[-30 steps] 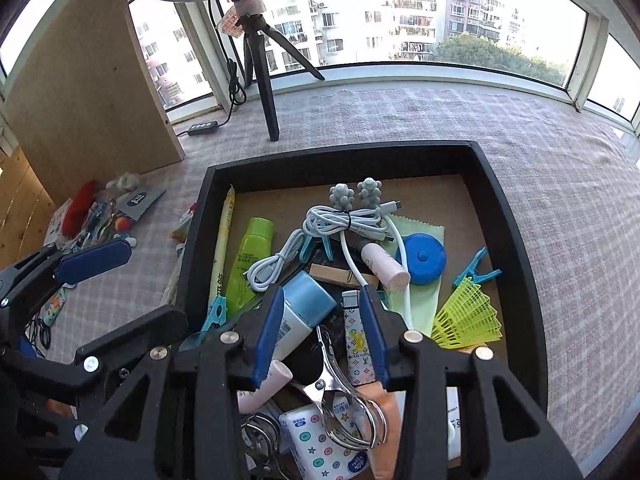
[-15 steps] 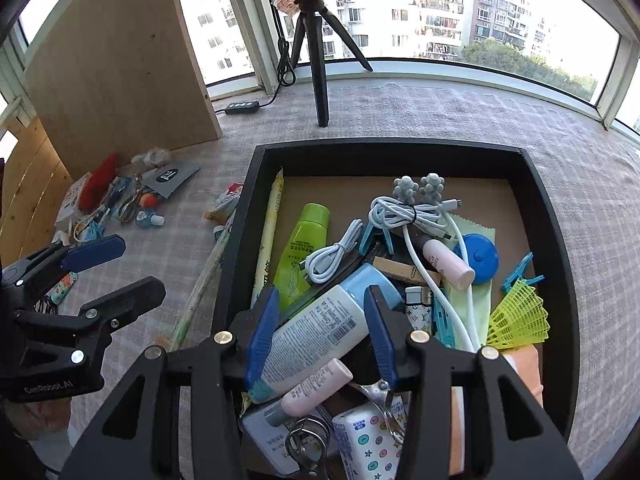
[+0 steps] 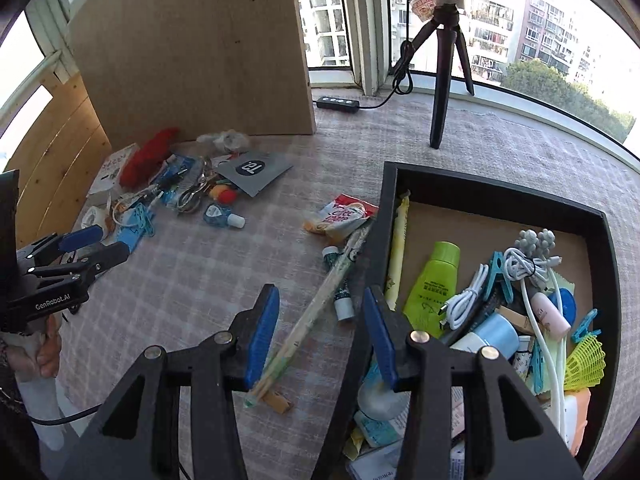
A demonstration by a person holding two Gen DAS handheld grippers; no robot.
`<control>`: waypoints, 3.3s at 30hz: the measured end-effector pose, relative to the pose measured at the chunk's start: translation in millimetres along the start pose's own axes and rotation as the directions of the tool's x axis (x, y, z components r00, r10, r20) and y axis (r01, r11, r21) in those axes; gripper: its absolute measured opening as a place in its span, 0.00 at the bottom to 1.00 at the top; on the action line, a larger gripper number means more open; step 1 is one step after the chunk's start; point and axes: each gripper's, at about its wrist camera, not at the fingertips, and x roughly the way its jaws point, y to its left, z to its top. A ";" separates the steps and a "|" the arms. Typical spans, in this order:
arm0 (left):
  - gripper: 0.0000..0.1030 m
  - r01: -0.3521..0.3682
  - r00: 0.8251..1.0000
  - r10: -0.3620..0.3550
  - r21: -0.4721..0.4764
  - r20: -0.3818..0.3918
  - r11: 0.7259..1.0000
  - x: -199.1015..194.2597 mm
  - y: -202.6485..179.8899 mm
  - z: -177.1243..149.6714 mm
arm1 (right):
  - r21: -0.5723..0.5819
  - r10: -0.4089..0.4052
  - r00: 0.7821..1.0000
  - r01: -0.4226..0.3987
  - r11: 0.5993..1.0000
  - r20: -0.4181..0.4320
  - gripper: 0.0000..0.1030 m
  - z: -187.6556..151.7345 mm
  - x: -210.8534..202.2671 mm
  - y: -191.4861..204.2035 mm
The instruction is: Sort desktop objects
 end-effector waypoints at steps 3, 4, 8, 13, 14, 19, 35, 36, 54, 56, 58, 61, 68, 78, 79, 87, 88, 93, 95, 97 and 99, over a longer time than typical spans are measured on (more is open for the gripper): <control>0.72 -0.035 0.999 0.036 -0.065 0.015 0.997 -3.1 49.0 10.6 | -0.069 0.022 1.000 -0.021 0.997 0.012 0.42 25.3 8.2 42.3; 0.72 -0.046 0.999 0.048 -0.085 0.017 0.995 -3.3 65.3 14.5 | -0.090 0.027 1.000 -0.025 0.996 0.016 0.43 34.3 12.0 56.9; 0.72 -0.086 0.996 0.089 -0.154 0.013 0.984 3.9 126.8 32.5 | -0.135 0.085 0.996 -0.083 0.987 0.012 0.43 66.4 35.5 111.7; 0.72 -0.145 0.989 0.149 -0.247 -0.003 0.958 23.5 200.3 53.3 | -0.157 0.145 0.989 -0.146 0.977 -0.023 0.43 103.5 77.4 175.9; 0.72 -0.151 0.988 0.154 -0.266 -0.009 0.952 28.7 213.0 56.6 | -0.158 0.148 0.988 -0.151 0.976 -0.031 0.43 110.2 87.2 186.8; 0.72 -0.136 0.991 0.131 -0.348 -0.039 0.927 58.8 263.5 71.0 | -0.160 0.124 0.990 -0.134 0.978 -0.070 0.44 138.2 138.9 226.8; 0.80 -0.027 0.998 0.004 -0.409 -0.056 0.912 133.7 285.2 84.5 | -0.030 0.172 0.971 -0.179 0.983 -0.165 0.58 172.4 238.2 256.0; 0.80 -0.017 0.999 -0.004 -0.411 -0.052 0.912 134.8 283.1 83.8 | -0.027 0.182 0.968 -0.189 0.982 -0.171 0.58 172.3 241.6 257.2; 0.80 0.060 0.990 -0.089 -0.249 -0.106 0.967 107.1 172.2 13.4 | -0.064 0.167 0.970 -0.181 0.981 -0.180 0.54 91.7 196.1 201.1; 0.80 0.075 0.988 -0.103 -0.226 -0.119 0.971 103.6 155.1 2.7 | -0.052 0.163 0.970 -0.175 0.983 -0.181 0.54 75.0 185.6 188.4; 0.80 0.082 0.986 -0.107 -0.194 -0.125 0.978 98.6 136.0 -8.6 | -0.045 0.150 0.972 -0.161 0.986 -0.179 0.54 58.1 174.0 175.9; 0.80 0.107 0.981 -0.132 -0.172 -0.141 0.979 93.5 110.0 -26.7 | -0.057 0.128 0.977 -0.140 0.989 -0.173 0.53 33.6 159.6 162.5; 0.78 0.145 0.974 -0.160 -0.102 -0.158 0.984 77.1 47.5 -45.9 | -0.100 0.016 0.990 -0.030 0.995 -0.138 0.54 0.0 128.9 129.2; 0.72 0.084 0.989 -0.097 -0.123 -0.110 0.989 48.2 50.0 -46.2 | -0.065 0.087 0.996 -0.088 0.994 -0.022 0.54 -8.7 76.8 132.5; 0.70 0.082 0.988 -0.097 -0.127 -0.118 0.989 50.0 51.4 -47.4 | -0.059 0.121 0.992 -0.124 0.991 -0.047 0.54 -10.3 79.0 137.1; 0.68 0.099 0.987 -0.114 -0.124 -0.116 0.987 52.8 54.0 -55.9 | 0.001 0.204 0.958 -0.209 0.978 -0.203 0.49 -29.2 110.8 152.7; 0.69 0.100 0.987 -0.115 -0.126 -0.116 0.987 52.9 55.3 -56.0 | 0.003 0.213 0.955 -0.217 0.976 -0.206 0.49 -28.8 113.0 154.4; 0.70 0.074 0.990 -0.094 -0.175 -0.108 0.982 56.6 76.5 -48.5 | 0.044 0.270 0.932 -0.268 0.962 -0.240 0.49 -19.2 134.8 164.6; 0.68 0.101 0.984 -0.130 -0.219 -0.119 0.971 60.2 88.5 -45.5 | 0.078 0.279 0.925 -0.268 0.960 -0.259 0.47 -15.2 147.8 164.6; 0.64 0.120 0.981 -0.150 -0.229 -0.120 0.966 60.7 93.4 -45.2 | 0.091 0.297 0.920 -0.283 0.955 -0.256 0.46 -12.3 152.2 167.7; 0.56 0.149 0.976 -0.181 -0.235 -0.121 0.961 59.3 93.9 -45.6 | 0.080 0.294 0.920 -0.283 0.956 -0.257 0.45 -10.9 152.6 172.6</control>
